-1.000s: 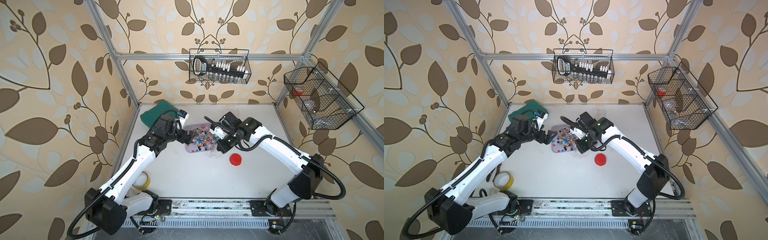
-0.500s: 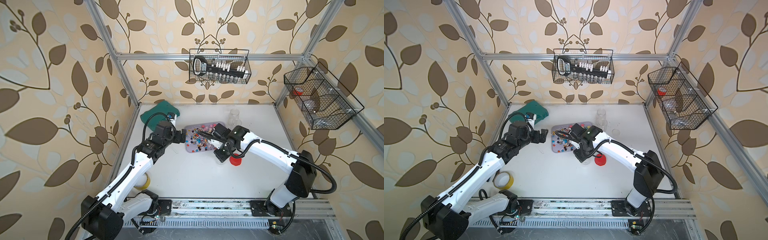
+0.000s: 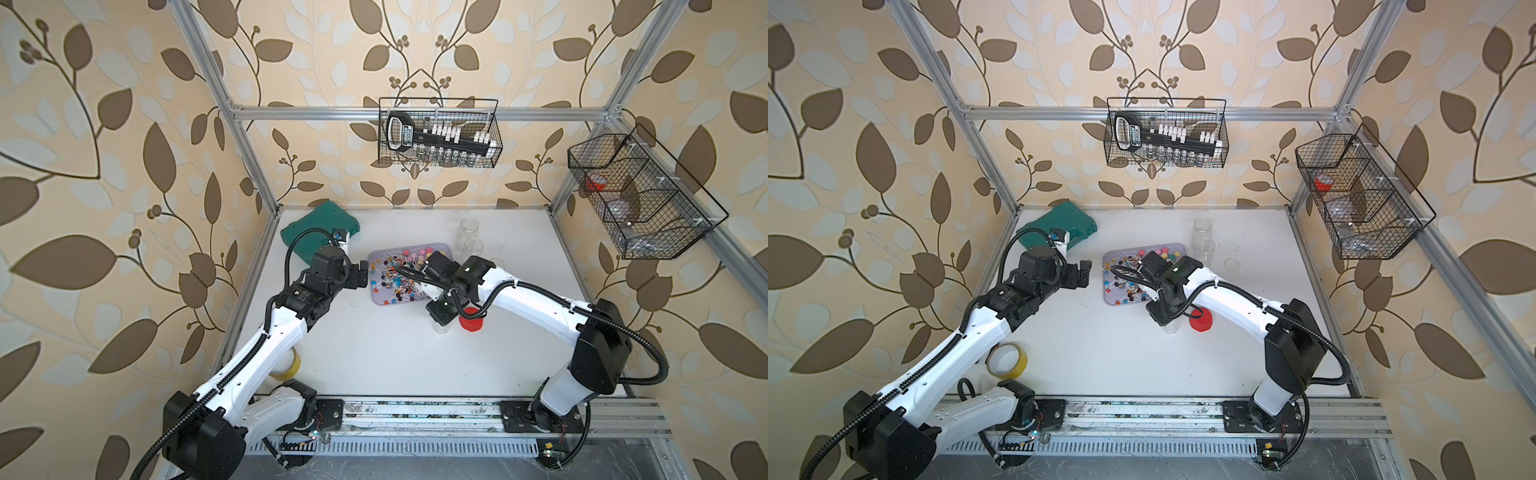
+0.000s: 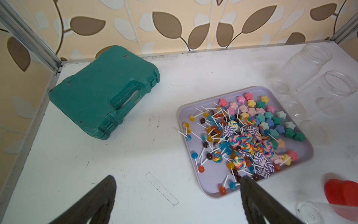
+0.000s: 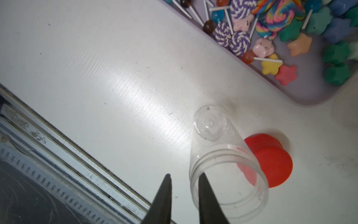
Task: Pour the candies out of the jar
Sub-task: Place the jar at the center of the board, then reset both arms
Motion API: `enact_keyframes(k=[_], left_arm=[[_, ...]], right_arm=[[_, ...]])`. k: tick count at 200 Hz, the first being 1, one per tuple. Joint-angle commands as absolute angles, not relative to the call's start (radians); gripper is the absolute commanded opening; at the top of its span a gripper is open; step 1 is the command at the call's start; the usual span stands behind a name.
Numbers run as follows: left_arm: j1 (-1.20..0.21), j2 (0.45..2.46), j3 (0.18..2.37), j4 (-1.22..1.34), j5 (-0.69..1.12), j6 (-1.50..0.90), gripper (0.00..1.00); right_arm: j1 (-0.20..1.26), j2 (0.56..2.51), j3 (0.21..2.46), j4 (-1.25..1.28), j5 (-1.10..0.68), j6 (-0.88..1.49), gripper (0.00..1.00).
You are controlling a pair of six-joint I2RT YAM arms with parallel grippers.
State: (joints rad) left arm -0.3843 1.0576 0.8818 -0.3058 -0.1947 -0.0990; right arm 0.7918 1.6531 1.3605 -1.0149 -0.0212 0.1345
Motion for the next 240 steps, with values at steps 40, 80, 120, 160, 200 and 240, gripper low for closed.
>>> enact_keyframes(k=[40, 80, 120, 160, 200, 240], left_arm=[[-0.376, 1.065, 0.844, -0.193, -0.275, 0.037, 0.99], [-0.376, 1.109, 0.841, -0.117, -0.322, 0.117, 0.99], [-0.374, 1.146, 0.780, 0.069, -0.343, 0.166, 0.99], [-0.320, 1.149, 0.679, 0.205, -0.377, 0.153, 0.99], [-0.248, 1.138, 0.527, 0.383, -0.389, 0.098, 0.99], [-0.196, 1.201, 0.442, 0.482, -0.399, 0.067, 0.99]], right_arm=[[0.783, 1.630, 1.496, -1.082, 0.106, 0.126, 0.49], [0.632, 1.592, 1.615, -1.038, 0.093, 0.112, 0.99], [0.427, 1.497, 1.526, -0.834, 0.018, 0.142, 0.99], [0.229, 1.365, 1.323, -0.595, -0.036, 0.221, 0.99], [0.138, 1.259, 1.098, -0.340, 0.009, 0.212, 0.99], [0.114, 1.167, 0.856, -0.047, 0.057, 0.155, 0.99]])
